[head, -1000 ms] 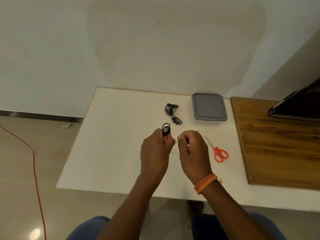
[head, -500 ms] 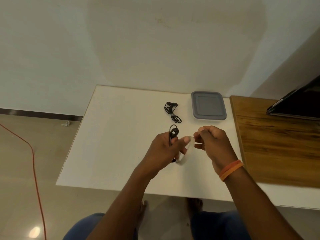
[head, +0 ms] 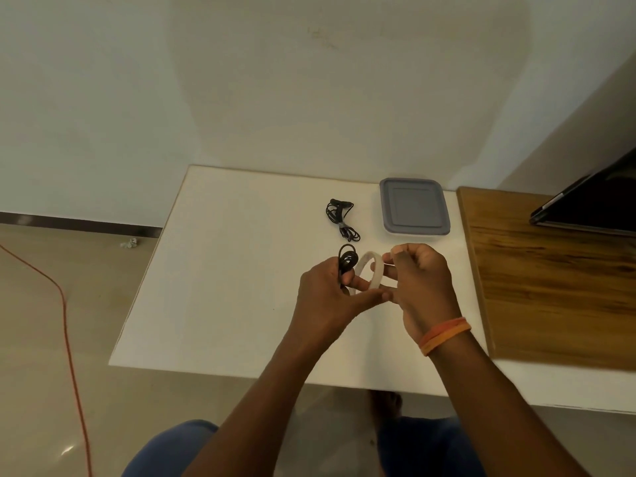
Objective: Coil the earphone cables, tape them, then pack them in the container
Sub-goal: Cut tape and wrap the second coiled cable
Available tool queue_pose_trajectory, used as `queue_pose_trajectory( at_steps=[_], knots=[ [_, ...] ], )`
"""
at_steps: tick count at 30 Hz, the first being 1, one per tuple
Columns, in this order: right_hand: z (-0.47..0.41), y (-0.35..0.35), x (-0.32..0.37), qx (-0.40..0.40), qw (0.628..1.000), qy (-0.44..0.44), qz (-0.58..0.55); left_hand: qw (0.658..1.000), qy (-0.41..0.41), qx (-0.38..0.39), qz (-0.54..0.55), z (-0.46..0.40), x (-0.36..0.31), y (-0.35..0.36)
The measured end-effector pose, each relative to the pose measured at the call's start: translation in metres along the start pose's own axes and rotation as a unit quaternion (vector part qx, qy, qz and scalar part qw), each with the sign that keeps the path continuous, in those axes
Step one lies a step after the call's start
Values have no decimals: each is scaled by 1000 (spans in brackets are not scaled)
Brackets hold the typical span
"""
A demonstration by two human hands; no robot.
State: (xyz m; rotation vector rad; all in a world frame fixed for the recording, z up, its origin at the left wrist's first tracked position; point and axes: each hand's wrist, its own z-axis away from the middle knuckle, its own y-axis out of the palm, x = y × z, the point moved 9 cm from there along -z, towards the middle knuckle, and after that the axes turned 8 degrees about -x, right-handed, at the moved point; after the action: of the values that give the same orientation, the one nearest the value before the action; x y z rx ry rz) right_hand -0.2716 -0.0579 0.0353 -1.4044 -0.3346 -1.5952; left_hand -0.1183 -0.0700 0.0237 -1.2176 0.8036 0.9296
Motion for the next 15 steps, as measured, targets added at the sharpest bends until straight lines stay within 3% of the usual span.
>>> queue_pose_trajectory(
  at_steps=[5, 7, 10, 15],
  knots=[
    [1, 5, 1, 63, 998, 14, -14, 999, -35, 22, 11, -7, 11, -5],
    [-4, 0, 9, 58, 993, -58, 86, 997, -59, 39, 22, -9, 15, -4],
    [-2, -3, 28, 43, 949, -204, 235, 994, -93, 51, 32, -9, 22, -2],
    [11, 8, 34, 73, 916, -250, 306, 988, -135, 45, 64, -8, 31, -2]
  ],
)
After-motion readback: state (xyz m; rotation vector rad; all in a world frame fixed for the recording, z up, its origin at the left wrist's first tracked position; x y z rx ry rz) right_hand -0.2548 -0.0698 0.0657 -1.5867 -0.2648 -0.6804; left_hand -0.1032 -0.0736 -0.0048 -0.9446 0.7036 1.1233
